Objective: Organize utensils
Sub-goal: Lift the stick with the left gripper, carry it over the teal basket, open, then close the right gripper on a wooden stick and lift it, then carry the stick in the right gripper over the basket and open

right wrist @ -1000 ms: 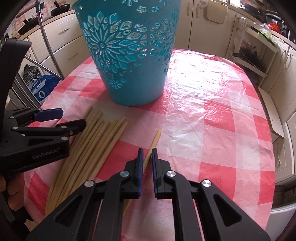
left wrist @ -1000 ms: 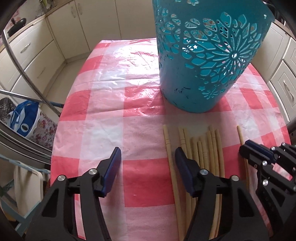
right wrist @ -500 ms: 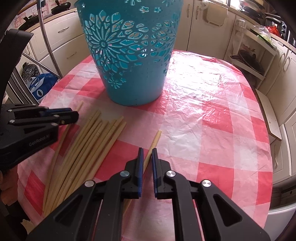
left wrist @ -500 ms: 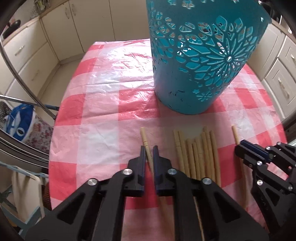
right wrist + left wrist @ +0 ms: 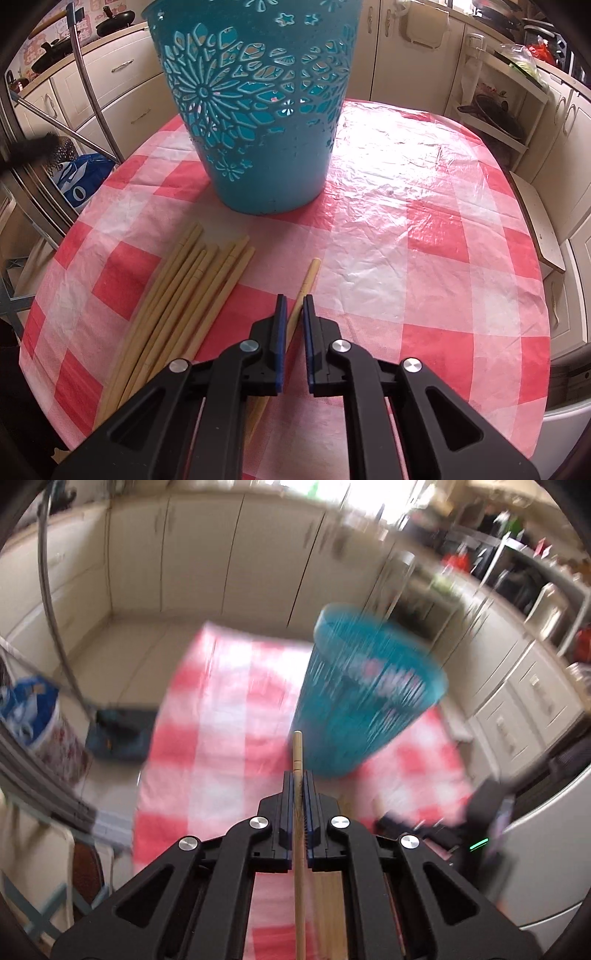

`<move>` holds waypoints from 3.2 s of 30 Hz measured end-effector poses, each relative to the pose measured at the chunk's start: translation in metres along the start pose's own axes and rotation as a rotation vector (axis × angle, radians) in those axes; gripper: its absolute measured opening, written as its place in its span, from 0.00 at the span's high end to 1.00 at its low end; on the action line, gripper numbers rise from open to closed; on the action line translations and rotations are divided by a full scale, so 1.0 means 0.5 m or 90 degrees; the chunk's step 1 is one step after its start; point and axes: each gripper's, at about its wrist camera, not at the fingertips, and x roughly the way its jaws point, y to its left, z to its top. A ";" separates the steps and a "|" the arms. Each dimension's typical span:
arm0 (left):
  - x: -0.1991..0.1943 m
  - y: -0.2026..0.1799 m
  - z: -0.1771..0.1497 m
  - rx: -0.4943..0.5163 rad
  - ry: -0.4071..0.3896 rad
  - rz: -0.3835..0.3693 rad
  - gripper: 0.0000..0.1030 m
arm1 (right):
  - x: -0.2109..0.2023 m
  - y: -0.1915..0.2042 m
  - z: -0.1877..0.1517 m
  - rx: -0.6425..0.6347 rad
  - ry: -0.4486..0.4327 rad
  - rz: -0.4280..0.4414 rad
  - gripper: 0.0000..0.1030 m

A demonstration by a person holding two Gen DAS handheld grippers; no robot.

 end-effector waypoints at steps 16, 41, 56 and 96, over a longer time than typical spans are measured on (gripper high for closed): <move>-0.016 -0.158 0.281 0.010 -0.370 0.009 0.95 | -0.002 0.000 -0.003 -0.008 0.000 0.006 0.91; 0.014 0.027 0.023 -0.084 -0.161 0.141 0.16 | -0.015 -0.033 -0.010 0.022 0.027 0.103 0.73; 0.029 0.058 0.024 -0.097 -0.114 0.142 0.16 | -0.021 -0.014 -0.017 0.012 0.033 0.071 0.95; -0.003 0.122 0.044 -0.202 -0.132 0.141 0.15 | -0.280 -0.024 0.142 0.189 -0.439 0.057 0.76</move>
